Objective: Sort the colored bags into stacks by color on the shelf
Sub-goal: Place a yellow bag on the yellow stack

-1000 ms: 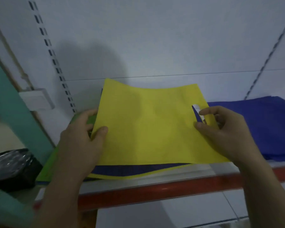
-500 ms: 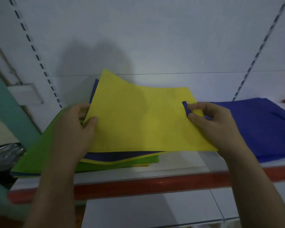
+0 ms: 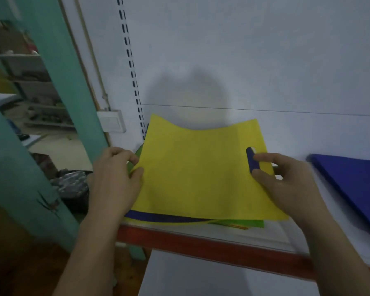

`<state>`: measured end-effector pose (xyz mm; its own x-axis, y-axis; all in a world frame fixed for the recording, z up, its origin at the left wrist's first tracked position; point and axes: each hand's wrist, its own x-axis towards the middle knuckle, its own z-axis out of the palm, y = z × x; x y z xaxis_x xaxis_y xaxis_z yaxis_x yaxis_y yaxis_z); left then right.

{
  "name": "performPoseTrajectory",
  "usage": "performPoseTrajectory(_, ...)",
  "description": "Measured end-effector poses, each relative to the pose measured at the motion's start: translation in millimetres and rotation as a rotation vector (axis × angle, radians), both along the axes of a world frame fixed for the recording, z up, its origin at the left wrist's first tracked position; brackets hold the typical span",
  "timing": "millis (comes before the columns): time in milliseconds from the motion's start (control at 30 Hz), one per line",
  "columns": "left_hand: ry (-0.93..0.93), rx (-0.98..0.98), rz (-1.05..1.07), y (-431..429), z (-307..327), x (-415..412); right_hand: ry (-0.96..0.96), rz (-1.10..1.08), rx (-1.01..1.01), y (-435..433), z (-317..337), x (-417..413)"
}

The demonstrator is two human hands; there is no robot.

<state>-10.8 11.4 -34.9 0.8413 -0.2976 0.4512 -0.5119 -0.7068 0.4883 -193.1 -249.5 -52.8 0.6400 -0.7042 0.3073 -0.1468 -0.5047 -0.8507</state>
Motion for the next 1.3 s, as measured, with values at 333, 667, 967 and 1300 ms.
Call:
performPoseTrajectory(333, 0.167, -0.488, -0.307, -6, 14, -16, -0.079, 0.016, 0.129, 4, -7, -6)
performPoseTrajectory(667, 0.175, -0.642, -0.410, -49, 17, -27, -0.290, -0.121, 0.240, 0, 19, -48)
performPoseTrajectory(967, 0.092, -0.699, -0.454, -120, 33, -73, -0.378, -0.069, 0.335, -58, 19, -97)
performPoseTrajectory(1300, 0.133, -0.552, -0.489, -215, 33, -157, -0.273, -0.148, 0.179, -173, 32, -194)
